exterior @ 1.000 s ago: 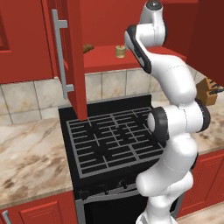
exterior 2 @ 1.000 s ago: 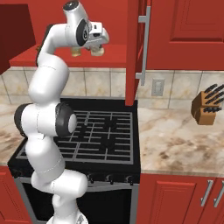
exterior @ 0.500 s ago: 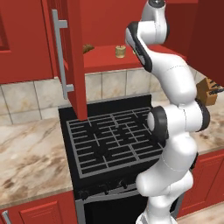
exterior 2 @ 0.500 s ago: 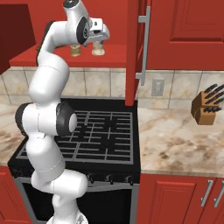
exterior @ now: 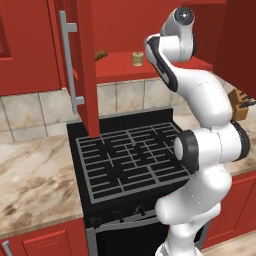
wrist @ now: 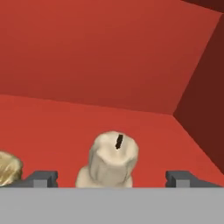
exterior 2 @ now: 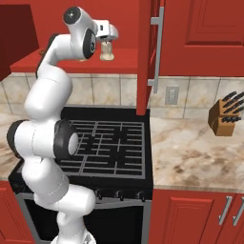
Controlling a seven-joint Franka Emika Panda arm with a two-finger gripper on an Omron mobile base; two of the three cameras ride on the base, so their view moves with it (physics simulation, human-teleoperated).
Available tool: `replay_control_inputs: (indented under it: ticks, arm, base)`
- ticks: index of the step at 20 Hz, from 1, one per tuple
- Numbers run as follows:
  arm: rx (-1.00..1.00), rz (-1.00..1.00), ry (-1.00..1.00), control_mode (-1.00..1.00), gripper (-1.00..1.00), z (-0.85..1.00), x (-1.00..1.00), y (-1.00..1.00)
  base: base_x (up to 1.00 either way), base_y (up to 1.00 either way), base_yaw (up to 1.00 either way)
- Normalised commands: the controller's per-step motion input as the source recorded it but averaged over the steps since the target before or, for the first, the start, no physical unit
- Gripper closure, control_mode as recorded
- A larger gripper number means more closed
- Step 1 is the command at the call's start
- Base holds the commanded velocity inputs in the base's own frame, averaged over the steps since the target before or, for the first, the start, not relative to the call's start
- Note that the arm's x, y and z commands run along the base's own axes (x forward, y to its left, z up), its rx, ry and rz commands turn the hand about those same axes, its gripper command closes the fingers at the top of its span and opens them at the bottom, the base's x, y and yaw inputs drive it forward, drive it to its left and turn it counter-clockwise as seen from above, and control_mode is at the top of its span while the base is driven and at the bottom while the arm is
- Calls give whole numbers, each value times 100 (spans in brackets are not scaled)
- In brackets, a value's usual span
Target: Pick the candle and candle from the dining table and place them in the open cabinet. Close the cabinet after placing the objects.
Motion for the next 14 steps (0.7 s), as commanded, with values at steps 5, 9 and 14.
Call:
replay_control_inputs:
  ticks: [5, 9, 14]
  arm:
    - [0, -4, -7, -100, -100, 25, -46, 0]
    - [5, -9, 7, -100, -100, 75, -34, 0]
    - [8, -7, 7, -100, -100, 62, -57, 0]
  base:
    - [0, 0, 0]
    - [0, 0, 0]
    - [0, 0, 0]
